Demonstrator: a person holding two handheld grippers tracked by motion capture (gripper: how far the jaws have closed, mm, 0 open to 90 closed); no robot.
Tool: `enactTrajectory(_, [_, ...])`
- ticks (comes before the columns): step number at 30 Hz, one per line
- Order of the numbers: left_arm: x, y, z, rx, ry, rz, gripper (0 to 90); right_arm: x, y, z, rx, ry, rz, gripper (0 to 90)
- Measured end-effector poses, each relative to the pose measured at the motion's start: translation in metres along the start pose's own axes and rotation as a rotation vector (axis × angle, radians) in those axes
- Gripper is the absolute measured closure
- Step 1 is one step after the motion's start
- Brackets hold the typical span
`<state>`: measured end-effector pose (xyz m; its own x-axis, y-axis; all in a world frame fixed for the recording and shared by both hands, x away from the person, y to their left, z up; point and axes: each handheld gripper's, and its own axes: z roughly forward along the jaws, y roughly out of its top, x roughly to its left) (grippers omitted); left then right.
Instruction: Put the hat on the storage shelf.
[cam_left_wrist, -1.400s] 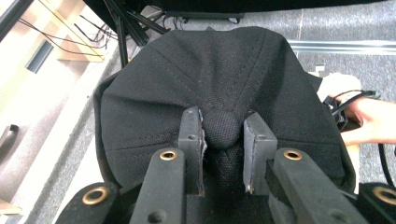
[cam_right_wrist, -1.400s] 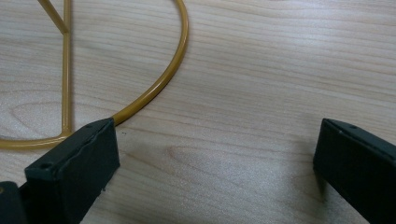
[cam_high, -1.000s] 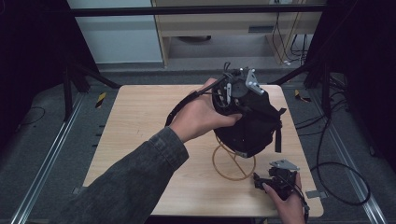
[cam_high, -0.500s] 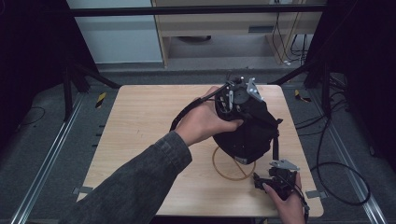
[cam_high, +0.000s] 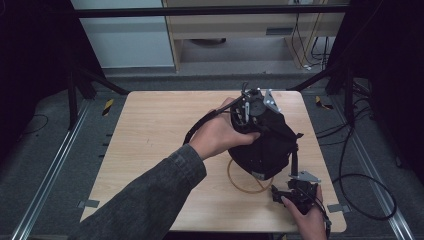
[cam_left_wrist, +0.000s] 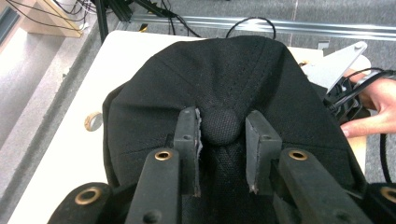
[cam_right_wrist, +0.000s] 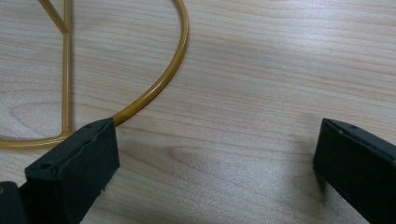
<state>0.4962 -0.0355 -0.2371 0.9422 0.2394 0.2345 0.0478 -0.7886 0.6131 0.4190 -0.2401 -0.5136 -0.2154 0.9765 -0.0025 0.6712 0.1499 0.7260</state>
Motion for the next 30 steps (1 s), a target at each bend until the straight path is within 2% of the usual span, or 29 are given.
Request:
enactTrajectory(13, [-0.0005, -0.0021, 0.0019, -0.009, 0.012, -0.002, 64.9, -0.0007, -0.0002, -0.0002, 0.004, 0.001, -0.011, 0.4])
enactTrajectory(15, [-0.0005, -0.0027, 0.0017, -0.022, 0.011, -0.008, 65.2, -0.0002, -0.0001, -0.0001, 0.001, 0.001, -0.002, 0.4])
enactTrajectory(16, [-0.0011, -0.0028, 0.0015, -0.021, 0.014, -0.002, 65.1, -0.001, -0.0003, -0.0002, 0.005, -0.002, -0.015, 0.4])
enactTrajectory(19, [-0.0009, -0.0034, 0.0011, -0.022, 0.014, 0.0, 64.9, -0.0002, 0.0, -0.0001, 0.001, 0.001, -0.002, 0.4])
enactTrajectory(26, [-0.001, -0.0056, 0.0009, -0.028, 0.019, 0.003, 61.8, -0.0007, -0.0002, -0.0001, 0.004, 0.0, -0.012, 0.4])
enactTrajectory(27, [-0.0012, -0.0057, 0.0009, -0.03, 0.02, 0.003, 60.8, -0.0008, -0.0002, -0.0001, 0.004, -0.001, -0.012, 0.4])
enactTrajectory(30, [-0.0017, -0.006, 0.0012, -0.04, 0.025, -0.004, 50.5, -0.0008, -0.0002, -0.0002, 0.004, 0.0, -0.012, 0.4])
